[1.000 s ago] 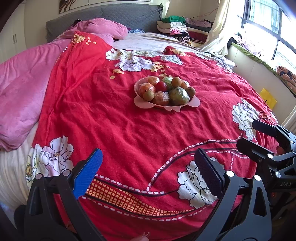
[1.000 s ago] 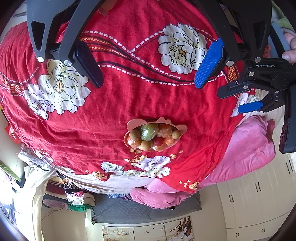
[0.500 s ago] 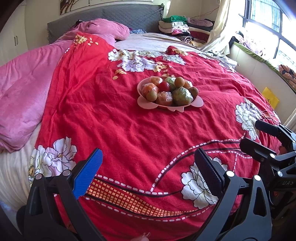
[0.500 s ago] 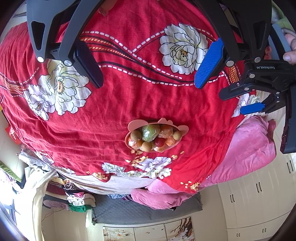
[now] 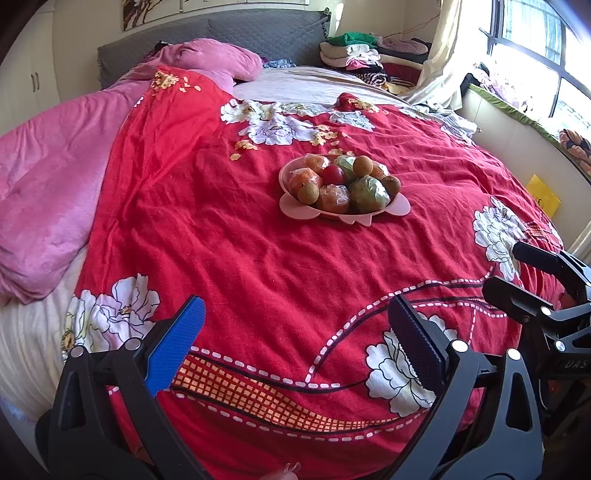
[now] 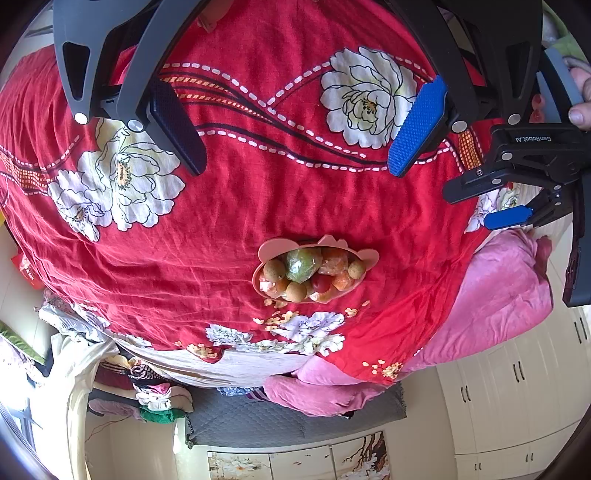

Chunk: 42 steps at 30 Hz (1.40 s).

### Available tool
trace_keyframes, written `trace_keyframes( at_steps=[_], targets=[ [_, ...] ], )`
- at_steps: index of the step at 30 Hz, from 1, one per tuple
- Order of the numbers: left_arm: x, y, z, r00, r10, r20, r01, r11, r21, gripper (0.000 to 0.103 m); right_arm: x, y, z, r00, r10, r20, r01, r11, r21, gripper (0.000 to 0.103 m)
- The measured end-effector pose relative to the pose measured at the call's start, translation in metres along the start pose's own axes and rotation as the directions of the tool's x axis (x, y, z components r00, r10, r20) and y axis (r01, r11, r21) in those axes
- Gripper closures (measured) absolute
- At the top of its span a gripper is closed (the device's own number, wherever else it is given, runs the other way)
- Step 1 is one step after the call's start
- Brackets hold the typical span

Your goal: Organize fruits

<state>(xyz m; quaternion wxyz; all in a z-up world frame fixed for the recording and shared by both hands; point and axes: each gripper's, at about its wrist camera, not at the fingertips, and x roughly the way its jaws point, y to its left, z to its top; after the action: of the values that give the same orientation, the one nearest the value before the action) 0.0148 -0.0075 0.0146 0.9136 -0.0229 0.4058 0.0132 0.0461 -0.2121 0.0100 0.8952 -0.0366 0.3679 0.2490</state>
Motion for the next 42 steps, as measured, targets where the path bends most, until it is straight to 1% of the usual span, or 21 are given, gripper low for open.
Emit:
trace_keyframes(
  at_steps=[17, 31, 37, 40, 42],
  targets=[
    [-0.001, 0.000, 0.000, 1.000, 0.003, -0.005, -0.003, 1.000, 0.003, 0.010, 0.000, -0.001, -0.001, 1.000, 0.001, -0.001, -0.001, 1.000, 0.000, 0.005],
    [-0.001, -0.004, -0.002, 1.000, -0.009, -0.018, 0.009, 1.000, 0.007, 0.010, 0.000, -0.001, -0.001, 1.000, -0.001, -0.001, 0.001, 1.000, 0.003, 0.005],
    [0.003, -0.003, 0.000, 0.999, -0.010, -0.045, 0.009, 1.000, -0.017, 0.010, -0.001, -0.004, -0.001, 1.000, -0.003, 0.000, 0.003, 1.000, 0.006, 0.005],
    [0.001, -0.002, 0.000, 1.000, -0.015, -0.019, 0.015, 0.999, -0.029, 0.010, 0.000, -0.007, -0.001, 1.000, -0.004, 0.000, 0.004, 1.000, 0.011, 0.005],
    [-0.004, -0.001, 0.003, 0.999, -0.028, 0.030, 0.029, 0.999, -0.036, 0.010, 0.002, -0.011, -0.001, 1.000, -0.005, 0.001, 0.005, 1.000, 0.016, 0.005]
  ],
)
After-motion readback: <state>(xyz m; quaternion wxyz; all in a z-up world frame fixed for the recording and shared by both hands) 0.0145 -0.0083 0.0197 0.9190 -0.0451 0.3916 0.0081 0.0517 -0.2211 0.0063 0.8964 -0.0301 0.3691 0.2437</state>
